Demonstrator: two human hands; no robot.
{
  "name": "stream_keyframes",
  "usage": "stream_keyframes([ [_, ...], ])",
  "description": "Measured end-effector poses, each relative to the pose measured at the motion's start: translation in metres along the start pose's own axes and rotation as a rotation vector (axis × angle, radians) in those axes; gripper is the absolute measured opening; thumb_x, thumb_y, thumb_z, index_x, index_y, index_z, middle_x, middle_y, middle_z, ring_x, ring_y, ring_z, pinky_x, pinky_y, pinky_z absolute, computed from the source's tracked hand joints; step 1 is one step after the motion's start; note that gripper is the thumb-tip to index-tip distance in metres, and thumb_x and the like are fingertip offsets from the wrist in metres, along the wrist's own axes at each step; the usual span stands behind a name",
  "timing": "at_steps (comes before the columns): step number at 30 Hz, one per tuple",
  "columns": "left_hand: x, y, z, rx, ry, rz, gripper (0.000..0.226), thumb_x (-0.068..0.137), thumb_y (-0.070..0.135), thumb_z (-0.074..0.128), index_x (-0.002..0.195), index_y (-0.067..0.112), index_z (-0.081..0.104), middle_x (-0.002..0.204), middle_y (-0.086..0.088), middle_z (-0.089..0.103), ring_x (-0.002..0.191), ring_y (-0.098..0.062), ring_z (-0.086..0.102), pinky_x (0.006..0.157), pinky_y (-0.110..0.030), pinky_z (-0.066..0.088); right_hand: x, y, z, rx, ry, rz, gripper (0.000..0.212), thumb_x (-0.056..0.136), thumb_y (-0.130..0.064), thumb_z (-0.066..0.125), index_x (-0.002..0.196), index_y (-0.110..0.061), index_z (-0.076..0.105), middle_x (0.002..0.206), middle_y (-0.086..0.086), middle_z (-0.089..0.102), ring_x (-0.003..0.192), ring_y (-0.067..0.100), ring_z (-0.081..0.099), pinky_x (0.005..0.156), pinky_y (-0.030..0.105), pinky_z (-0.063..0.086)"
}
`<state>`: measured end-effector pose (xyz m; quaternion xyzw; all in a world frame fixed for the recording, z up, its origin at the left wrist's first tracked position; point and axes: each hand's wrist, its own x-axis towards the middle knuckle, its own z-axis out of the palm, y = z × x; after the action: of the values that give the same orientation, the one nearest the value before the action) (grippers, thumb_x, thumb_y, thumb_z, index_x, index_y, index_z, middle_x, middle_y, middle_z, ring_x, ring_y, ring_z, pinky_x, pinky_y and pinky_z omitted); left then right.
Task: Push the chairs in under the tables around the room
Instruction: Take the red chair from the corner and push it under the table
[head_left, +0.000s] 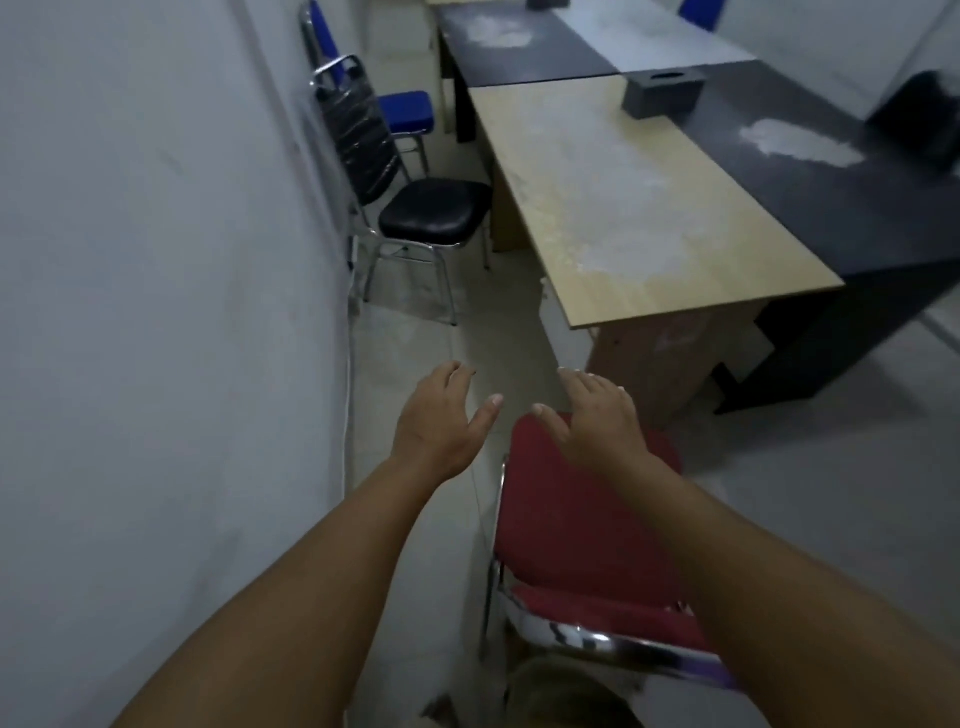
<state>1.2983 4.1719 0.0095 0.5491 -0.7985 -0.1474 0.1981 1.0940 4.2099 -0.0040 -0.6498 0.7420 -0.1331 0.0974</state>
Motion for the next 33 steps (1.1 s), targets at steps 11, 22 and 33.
stream_keyframes([
  [11,-0.042,0.045,0.019,-0.158,-0.116,0.331,0.059,0.096,0.051,0.045,0.143,0.015,0.042,0.142,-0.004,0.048,0.129,-0.018,0.045,0.102,-0.033,0.042,-0.11,0.036,-0.015,-0.093,0.008,0.293,0.07,0.096,-0.061,0.038,0.151,-0.018,0.031,0.15,0.007,0.042,0.14,0.026,0.033,0.115,0.05,0.02],
  [22,-0.098,0.102,0.049,-0.317,-0.301,0.493,0.048,0.094,0.047,0.054,0.132,0.018,0.054,0.131,-0.001,0.059,0.118,-0.017,0.054,0.097,-0.031,0.045,-0.202,0.075,-0.037,-0.049,0.022,0.531,0.056,0.097,-0.055,0.044,0.138,-0.017,0.049,0.127,0.013,0.063,0.115,0.034,0.056,0.096,0.042,0.042],
  [33,-0.157,0.101,0.061,-0.189,-0.513,0.737,0.058,0.093,0.062,0.039,0.131,0.021,0.053,0.123,0.003,0.061,0.107,-0.014,0.057,0.082,-0.026,0.044,-0.242,0.075,-0.025,-0.218,-0.008,0.543,0.069,0.097,-0.063,0.019,0.066,-0.02,0.063,0.059,-0.004,0.058,0.06,0.017,0.053,0.074,0.034,0.041],
])
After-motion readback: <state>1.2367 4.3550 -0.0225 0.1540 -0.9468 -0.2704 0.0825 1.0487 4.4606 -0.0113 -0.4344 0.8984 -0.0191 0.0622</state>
